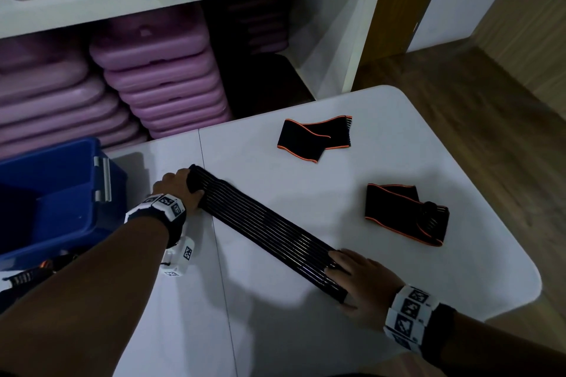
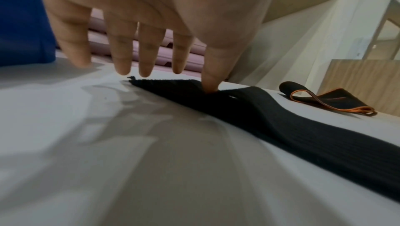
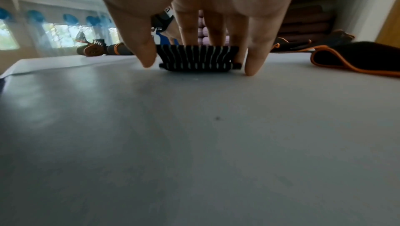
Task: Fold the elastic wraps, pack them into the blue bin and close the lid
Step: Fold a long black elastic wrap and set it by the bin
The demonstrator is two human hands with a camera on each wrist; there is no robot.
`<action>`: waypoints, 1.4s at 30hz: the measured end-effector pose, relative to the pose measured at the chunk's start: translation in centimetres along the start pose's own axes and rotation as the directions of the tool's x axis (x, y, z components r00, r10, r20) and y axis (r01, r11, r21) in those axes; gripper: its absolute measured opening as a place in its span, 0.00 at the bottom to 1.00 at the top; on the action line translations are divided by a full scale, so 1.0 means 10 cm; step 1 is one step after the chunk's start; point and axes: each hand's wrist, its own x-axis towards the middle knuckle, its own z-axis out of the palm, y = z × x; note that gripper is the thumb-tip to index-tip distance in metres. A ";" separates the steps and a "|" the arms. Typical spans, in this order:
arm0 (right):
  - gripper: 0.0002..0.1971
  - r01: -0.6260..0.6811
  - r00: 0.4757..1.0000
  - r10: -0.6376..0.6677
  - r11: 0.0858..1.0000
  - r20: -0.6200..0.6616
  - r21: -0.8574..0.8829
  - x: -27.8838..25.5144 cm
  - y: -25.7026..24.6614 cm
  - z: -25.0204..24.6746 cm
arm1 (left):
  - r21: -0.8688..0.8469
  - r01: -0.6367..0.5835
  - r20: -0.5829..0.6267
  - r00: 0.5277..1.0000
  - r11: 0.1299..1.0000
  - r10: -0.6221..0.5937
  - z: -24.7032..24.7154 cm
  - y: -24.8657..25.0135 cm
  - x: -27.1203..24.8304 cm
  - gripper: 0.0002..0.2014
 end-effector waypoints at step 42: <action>0.28 -0.046 0.999 0.045 0.982 0.009 0.183 0.08 -0.18 0.03 | -0.190 -0.153 -0.133 0.983 0.970 0.129 -0.54 0.25 0.38 0.22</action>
